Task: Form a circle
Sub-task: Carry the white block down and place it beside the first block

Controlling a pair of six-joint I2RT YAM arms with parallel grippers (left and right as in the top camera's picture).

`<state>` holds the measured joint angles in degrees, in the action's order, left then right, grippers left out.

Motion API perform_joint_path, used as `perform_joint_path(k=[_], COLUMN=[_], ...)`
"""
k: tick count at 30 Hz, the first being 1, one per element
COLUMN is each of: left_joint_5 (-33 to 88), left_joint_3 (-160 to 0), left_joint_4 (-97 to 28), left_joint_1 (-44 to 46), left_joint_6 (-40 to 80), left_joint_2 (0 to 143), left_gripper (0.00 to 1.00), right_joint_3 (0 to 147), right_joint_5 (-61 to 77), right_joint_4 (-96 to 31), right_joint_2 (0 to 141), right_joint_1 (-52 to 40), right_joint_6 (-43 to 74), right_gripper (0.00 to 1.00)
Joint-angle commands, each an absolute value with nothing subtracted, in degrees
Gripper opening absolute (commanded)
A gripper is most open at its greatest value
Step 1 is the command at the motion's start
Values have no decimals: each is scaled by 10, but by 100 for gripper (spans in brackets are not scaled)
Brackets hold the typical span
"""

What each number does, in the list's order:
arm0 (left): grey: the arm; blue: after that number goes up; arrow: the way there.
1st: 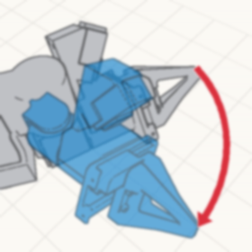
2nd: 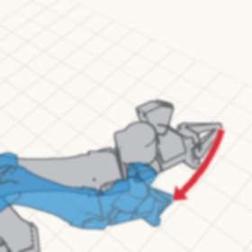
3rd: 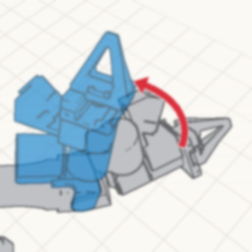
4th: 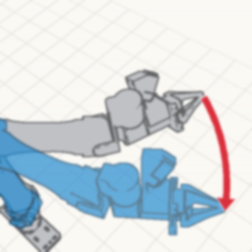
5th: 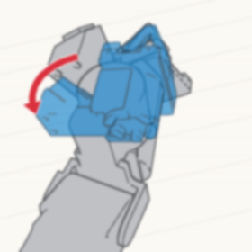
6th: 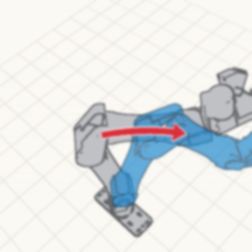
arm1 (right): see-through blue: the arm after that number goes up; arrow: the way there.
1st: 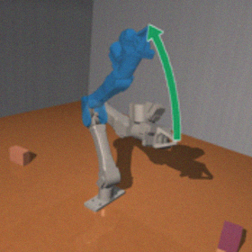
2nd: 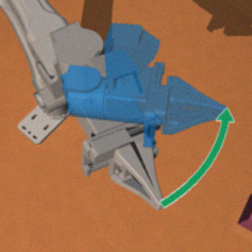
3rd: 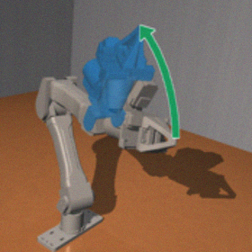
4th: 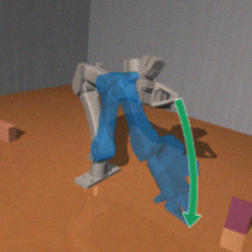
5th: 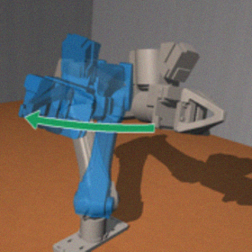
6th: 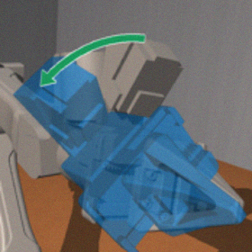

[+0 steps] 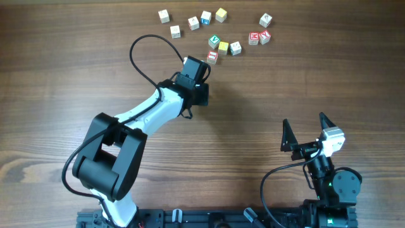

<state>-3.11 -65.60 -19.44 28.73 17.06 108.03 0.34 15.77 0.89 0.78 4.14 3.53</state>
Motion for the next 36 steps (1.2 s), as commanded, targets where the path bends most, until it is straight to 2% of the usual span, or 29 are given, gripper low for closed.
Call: perform_joint_path(k=[1,5,21,33,36], left_joint_5=[-42,-71,-72,-72,-72], left_joint_3=[-644,-644,-644,-644,-644], left_joint_4=[-192,-188,-180,-180,-173], left_joint_1=[286,286,286,286,286], left_joint_6=[168,167,154,154,154], left_joint_2=[1086,1086,1086,1086,1086], left_gripper=[30,31,37,38,46], right_joint_3=[3,3,3,3,3], right_joint_5=[150,150,150,150,150], right_joint_4=[12,12,12,12,12], right_joint_2=[6,6,6,6,6], right_joint_1=[37,37,37,37,37], right_joint_6=[34,34,34,34,34], right_gripper=[100,100,100,100,100])
